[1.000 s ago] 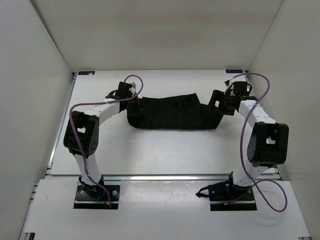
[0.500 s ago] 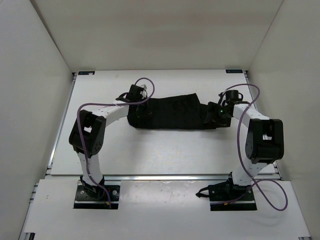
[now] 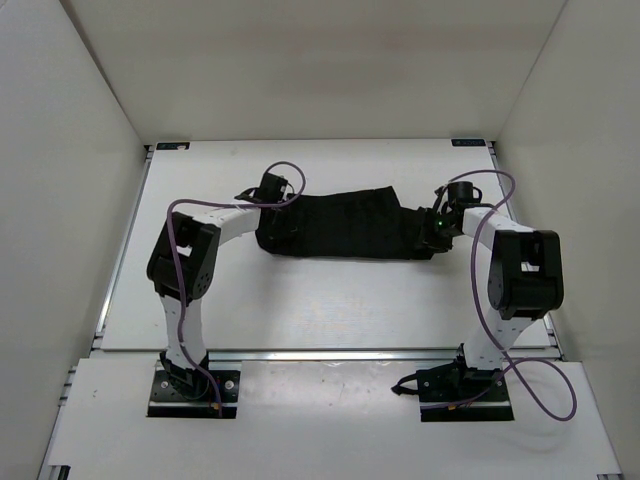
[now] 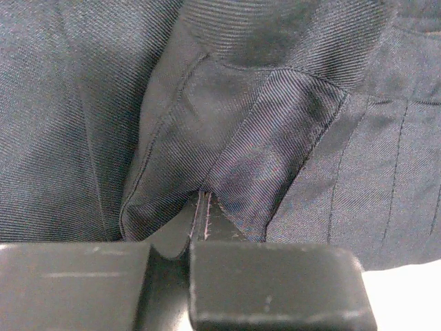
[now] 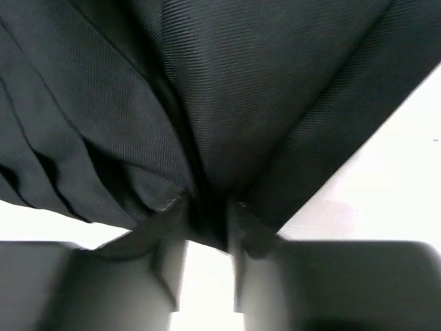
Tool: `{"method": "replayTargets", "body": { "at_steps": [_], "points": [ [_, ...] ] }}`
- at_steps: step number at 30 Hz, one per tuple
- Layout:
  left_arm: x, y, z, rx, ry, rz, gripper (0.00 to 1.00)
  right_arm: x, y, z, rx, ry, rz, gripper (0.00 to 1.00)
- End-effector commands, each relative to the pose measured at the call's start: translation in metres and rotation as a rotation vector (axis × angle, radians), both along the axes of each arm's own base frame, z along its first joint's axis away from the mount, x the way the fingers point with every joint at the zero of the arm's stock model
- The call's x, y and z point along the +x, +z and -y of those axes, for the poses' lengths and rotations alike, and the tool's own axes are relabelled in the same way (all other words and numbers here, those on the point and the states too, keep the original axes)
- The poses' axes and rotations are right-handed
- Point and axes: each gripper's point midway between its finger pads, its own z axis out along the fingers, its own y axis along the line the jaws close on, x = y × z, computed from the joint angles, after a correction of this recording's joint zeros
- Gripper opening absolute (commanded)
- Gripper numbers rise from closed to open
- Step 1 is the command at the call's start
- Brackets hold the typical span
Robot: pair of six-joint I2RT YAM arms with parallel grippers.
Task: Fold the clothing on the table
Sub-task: Fold the skirt
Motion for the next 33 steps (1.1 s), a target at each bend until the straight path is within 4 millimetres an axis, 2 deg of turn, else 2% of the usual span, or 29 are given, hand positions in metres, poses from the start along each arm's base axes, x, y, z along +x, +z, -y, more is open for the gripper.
{"method": "replayTargets", "body": {
  "at_steps": [1,2,4,8,9,13,16,20,23,24,26,29,31,32,33],
  "points": [
    [-0.001,-0.013,-0.003,0.046,0.019,-0.033,0.0,0.022,0.009,-0.001,-0.009,0.006,0.069,0.2],
    [-0.004,-0.019,-0.004,0.048,0.032,-0.056,0.0,0.022,0.012,-0.001,-0.015,0.011,0.073,0.08],
    [-0.008,-0.024,-0.003,0.056,0.028,-0.079,0.0,0.028,0.017,-0.001,-0.022,0.018,0.096,0.0],
    [-0.021,-0.036,0.002,0.075,0.008,-0.125,0.0,0.035,0.04,0.003,-0.05,0.023,0.144,0.0],
    [-0.021,-0.037,0.0,0.078,0.009,-0.129,0.0,0.042,0.054,0.003,-0.055,0.028,0.183,0.0],
    [-0.038,-0.041,0.016,0.067,-0.038,-0.151,0.0,0.059,0.099,0.004,-0.043,0.033,0.276,0.0],
    [-0.049,-0.045,0.029,0.029,-0.067,-0.175,0.0,0.072,0.139,-0.011,0.008,0.076,0.358,0.0],
    [-0.061,-0.045,0.055,-0.042,-0.125,-0.213,0.0,0.077,0.191,-0.076,0.124,0.245,0.512,0.0],
    [-0.068,-0.044,0.074,-0.129,-0.141,-0.252,0.0,0.065,0.228,-0.142,0.218,0.397,0.607,0.0],
    [-0.069,-0.041,0.078,-0.167,-0.138,-0.263,0.0,0.063,0.228,-0.155,0.231,0.429,0.605,0.0],
    [-0.069,-0.041,0.086,-0.207,-0.137,-0.276,0.0,0.052,0.235,-0.195,0.261,0.519,0.613,0.0],
    [-0.065,-0.035,0.093,-0.277,-0.132,-0.283,0.0,0.038,0.213,-0.229,0.268,0.582,0.543,0.0],
    [-0.065,-0.037,0.091,-0.328,-0.087,-0.312,0.0,0.026,0.198,-0.245,0.285,0.608,0.5,0.0],
    [-0.059,-0.03,0.097,-0.373,-0.08,-0.301,0.0,0.02,0.192,-0.25,0.297,0.617,0.484,0.0],
    [-0.061,-0.03,0.093,-0.399,-0.069,-0.316,0.0,0.014,0.186,-0.253,0.317,0.619,0.459,0.0]
  ]
}}
